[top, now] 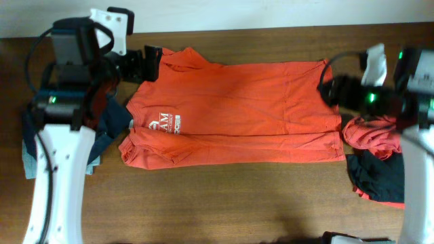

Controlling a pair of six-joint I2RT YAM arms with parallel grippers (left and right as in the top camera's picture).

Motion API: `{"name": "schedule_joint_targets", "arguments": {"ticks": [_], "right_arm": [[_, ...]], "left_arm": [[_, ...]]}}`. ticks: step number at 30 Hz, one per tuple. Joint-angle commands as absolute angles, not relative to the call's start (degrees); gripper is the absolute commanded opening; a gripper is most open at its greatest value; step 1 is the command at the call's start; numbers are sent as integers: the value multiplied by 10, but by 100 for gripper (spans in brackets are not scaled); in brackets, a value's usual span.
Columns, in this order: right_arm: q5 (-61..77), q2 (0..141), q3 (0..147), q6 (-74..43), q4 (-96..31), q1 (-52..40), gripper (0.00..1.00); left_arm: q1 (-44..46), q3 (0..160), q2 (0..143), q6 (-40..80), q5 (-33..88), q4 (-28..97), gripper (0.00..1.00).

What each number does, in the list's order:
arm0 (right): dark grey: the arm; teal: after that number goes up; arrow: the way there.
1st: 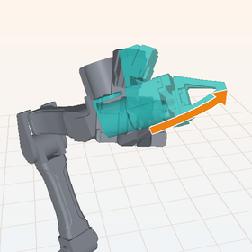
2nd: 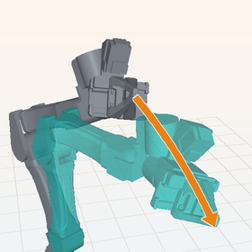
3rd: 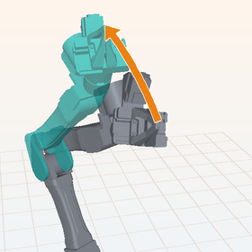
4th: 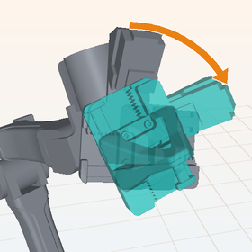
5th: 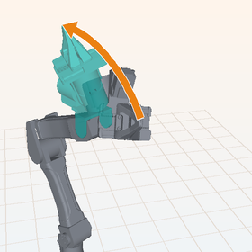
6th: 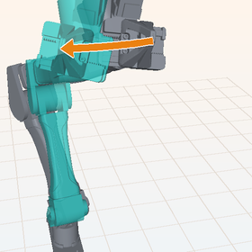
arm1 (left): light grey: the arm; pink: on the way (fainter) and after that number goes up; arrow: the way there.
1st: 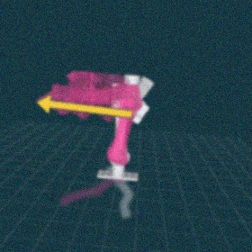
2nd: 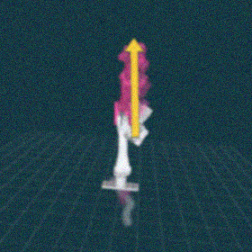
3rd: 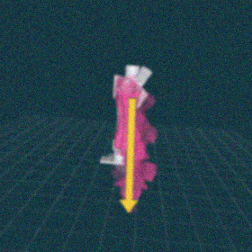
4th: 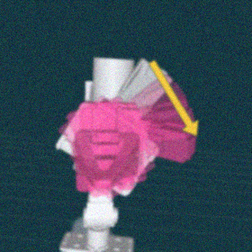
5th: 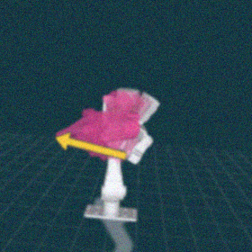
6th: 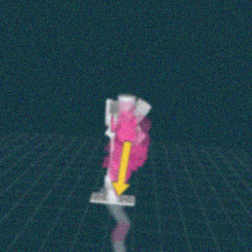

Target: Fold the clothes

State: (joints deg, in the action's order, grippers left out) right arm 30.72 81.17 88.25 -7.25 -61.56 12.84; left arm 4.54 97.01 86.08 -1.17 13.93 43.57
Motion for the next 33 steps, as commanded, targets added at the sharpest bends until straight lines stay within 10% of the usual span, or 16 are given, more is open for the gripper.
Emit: {"name": "schedule_joint_targets", "arguments": {"ticks": [1, 33], "right_arm": [[267, 918, 961, -79, -612, 124, 66], [252, 1348, 1070, -43, -287, 204, 65]], "left_arm": [[45, 973, 947, -41, 128, 419, 94], [60, 973, 1246, 34, 143, 255, 95]]}}
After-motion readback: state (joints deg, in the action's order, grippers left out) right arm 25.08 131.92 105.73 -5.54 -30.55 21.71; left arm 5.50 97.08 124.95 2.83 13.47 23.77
